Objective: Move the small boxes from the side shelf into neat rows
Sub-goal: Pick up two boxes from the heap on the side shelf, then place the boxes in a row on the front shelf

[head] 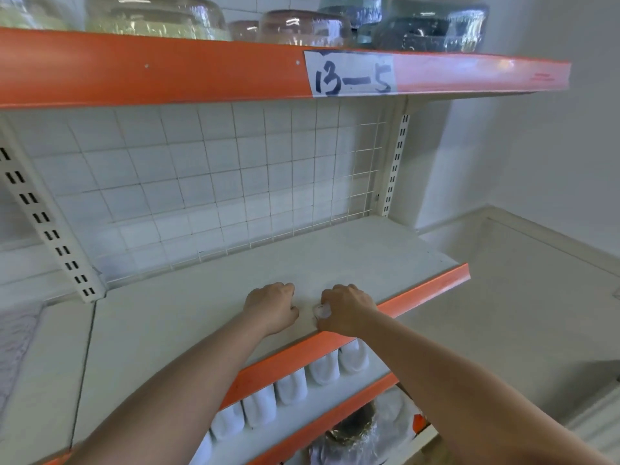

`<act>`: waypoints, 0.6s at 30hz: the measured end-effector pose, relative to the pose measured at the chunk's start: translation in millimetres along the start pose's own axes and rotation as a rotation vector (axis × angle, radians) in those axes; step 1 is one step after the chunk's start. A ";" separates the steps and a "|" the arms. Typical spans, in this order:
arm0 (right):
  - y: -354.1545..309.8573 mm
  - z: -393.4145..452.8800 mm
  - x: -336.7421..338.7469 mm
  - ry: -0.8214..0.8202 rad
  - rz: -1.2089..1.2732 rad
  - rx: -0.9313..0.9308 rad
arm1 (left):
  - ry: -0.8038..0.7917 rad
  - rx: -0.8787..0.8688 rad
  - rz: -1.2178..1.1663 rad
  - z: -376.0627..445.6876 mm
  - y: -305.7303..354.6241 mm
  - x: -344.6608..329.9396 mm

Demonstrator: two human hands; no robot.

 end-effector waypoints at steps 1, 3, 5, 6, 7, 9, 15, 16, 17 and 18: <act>-0.3 0.3 2.0 0.003 -0.005 0.019 | 0.007 0.014 0.002 -3.5 -1.1 1.3; -2.1 0.3 7.1 0.013 -0.009 0.057 | 0.023 0.053 0.006 -11.7 -5.5 3.2; -5.8 0.1 12.1 0.025 -0.028 0.095 | 0.036 0.101 0.007 -22.1 -11.7 3.2; -8.1 0.1 14.2 0.029 -0.045 0.111 | 0.038 0.125 0.005 -28.0 -14.7 2.1; -10.7 -0.2 15.8 0.035 -0.063 0.125 | 0.036 0.149 0.001 -34.2 -17.8 0.5; -15.8 -1.0 17.7 0.047 -0.088 0.153 | 0.035 0.200 -0.008 -47.1 -23.1 -2.2; -34.7 -9.1 15.7 0.052 -0.107 0.250 | 0.048 0.328 -0.020 -85.5 -34.7 -1.3; -39.2 -10.8 14.9 0.048 -0.109 0.264 | 0.055 0.341 -0.020 -91.3 -36.8 -1.8; -44.1 -12.7 14.2 0.046 -0.111 0.278 | 0.060 0.355 -0.021 -96.8 -39.3 -2.5; -49.2 -14.4 13.5 0.044 -0.115 0.292 | 0.063 0.369 -0.023 -102.2 -42.0 -3.1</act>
Point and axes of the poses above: each hand's wrist, its own z-axis towards the middle knuckle, its own x-axis out of the back of the hand, y = z × x, the point moved 1 cm from there along z, towards the middle knuckle, and after that the axes turned 7 degrees about -y, right-handed, at the moved point
